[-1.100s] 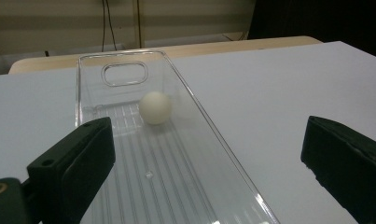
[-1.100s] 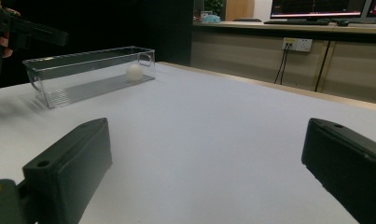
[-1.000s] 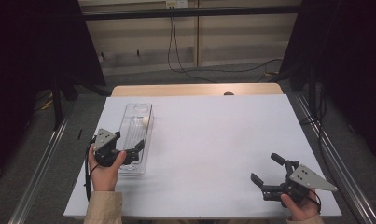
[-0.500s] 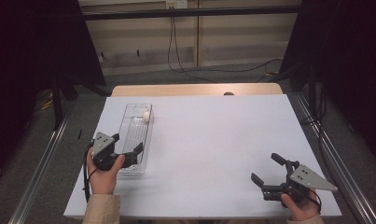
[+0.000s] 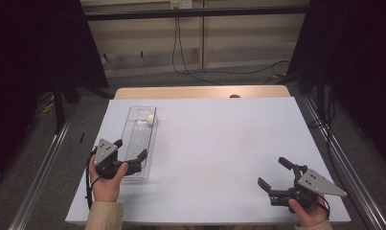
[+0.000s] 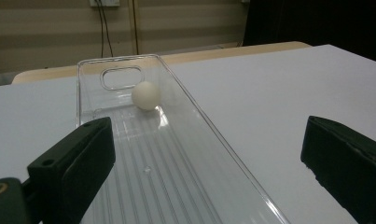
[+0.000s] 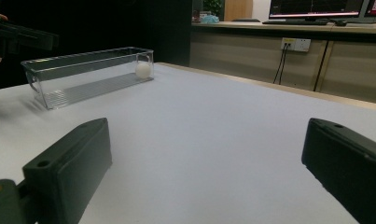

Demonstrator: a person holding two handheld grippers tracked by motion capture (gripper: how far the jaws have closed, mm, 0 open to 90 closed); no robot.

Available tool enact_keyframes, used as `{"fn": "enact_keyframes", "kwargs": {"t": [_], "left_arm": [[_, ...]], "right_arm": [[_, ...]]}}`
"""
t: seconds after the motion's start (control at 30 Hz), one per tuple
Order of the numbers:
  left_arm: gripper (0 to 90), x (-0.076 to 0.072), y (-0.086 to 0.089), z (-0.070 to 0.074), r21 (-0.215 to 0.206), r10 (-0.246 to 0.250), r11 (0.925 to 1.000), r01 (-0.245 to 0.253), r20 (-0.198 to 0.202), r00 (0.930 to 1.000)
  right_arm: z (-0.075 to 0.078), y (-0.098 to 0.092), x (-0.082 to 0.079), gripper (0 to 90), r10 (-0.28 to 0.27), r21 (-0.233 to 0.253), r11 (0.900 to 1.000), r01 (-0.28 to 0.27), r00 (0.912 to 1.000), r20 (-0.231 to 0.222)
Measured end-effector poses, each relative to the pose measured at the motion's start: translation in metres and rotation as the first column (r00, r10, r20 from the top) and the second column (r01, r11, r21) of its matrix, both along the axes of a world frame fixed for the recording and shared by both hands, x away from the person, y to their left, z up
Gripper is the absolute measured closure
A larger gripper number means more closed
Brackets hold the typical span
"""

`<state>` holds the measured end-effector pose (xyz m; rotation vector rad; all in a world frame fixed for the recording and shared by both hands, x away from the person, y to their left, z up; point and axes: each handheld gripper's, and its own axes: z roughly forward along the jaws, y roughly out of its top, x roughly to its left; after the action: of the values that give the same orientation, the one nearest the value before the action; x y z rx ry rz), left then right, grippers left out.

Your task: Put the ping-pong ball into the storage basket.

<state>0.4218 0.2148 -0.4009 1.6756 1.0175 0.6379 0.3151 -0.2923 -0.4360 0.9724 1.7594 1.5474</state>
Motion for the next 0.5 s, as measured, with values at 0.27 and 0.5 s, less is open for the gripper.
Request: {"fn": "enact_keyframes", "kwargs": {"t": [0.27,0.5], "left_arm": [[3.2,-0.0032,-0.0008,-0.0002,-0.014,-0.013,0.9998,0.013,0.033,0.9994],[3.2,-0.0078,-0.0013,-0.0001,-0.003,-0.016,0.9999,0.016,0.049,0.9987]], "right_arm": [[0.0001,0.0004,-0.0002,1.0,-0.002,0.001,1.0,0.002,1.0,-0.001],[0.0,-0.0003,-0.0002,1.0,0.0,0.002,1.0,0.0,1.0,0.0]]}}
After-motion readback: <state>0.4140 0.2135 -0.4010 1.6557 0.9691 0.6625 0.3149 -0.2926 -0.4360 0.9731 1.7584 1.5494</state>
